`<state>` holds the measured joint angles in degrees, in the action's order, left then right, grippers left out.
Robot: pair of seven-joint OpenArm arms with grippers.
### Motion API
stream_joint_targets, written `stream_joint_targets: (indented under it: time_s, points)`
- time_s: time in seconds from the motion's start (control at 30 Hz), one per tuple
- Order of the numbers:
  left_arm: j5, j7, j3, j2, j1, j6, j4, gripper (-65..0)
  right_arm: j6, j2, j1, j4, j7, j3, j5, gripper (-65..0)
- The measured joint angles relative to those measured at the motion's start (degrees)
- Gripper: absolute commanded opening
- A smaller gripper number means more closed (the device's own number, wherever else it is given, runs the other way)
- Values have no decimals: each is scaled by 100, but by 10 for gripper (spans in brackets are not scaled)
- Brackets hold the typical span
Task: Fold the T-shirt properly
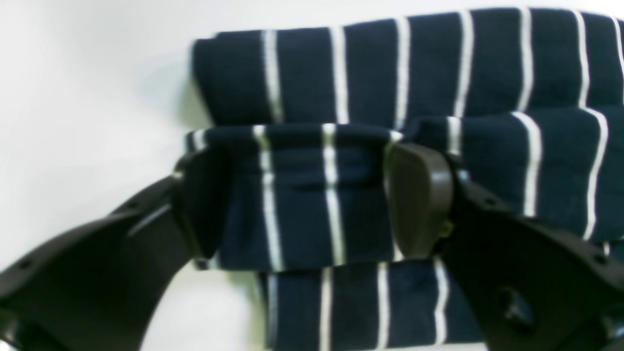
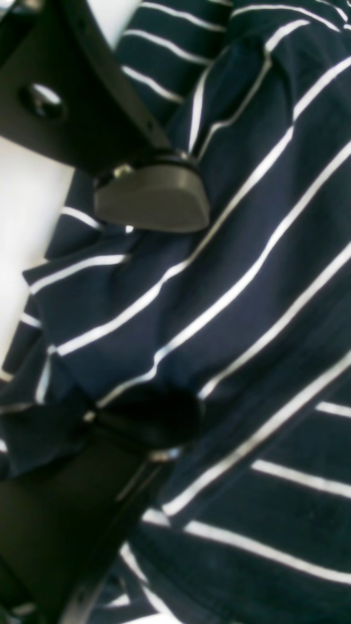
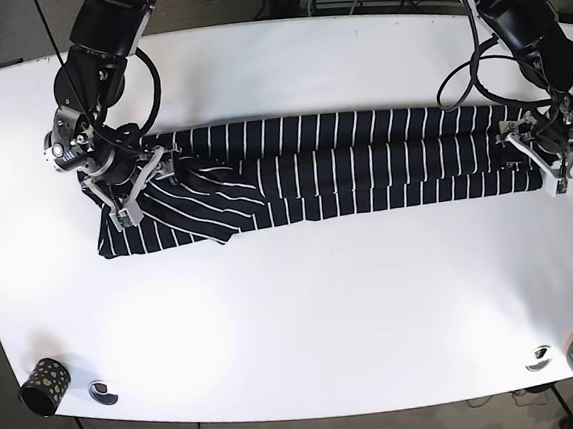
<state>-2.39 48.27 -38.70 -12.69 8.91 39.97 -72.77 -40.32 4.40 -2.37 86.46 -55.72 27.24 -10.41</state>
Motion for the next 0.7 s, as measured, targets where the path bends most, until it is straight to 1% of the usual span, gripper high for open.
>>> stream_joint_targets:
  time_s: [0.03,0.13,0.2,0.3,0.43,0.57,0.7]
  points:
    - [7,42,-90,0,17,2,-11,-126,2,0,-13,0,0,0,13,-141]
    - [-66,409,-645,39,59,4,-243,-106,7,-13,-22,-7,0,2,13,-141]
    - [-409,608,-1001,4,48,-4,-439,-93,20,-13,-20,-7,0,2,13,-141]
    - [-903,997,-1220,-87,-7,-20,-507,-88,20,-13,-15,-7,0,2,13,-141]
    - [-1563,1154,-1235,-98,-247,-22,-501,-86,22,-28,-2,-4,2,2,11,-141]
    - [-1821,1215,-1202,-118,-337,-24,-345,-88,22,-26,-2,-4,2,2,-4,-141]
    - [-1899,1204,-1095,-109,-310,-20,11,-89,22,-28,-4,-4,4,2,-7,-141]
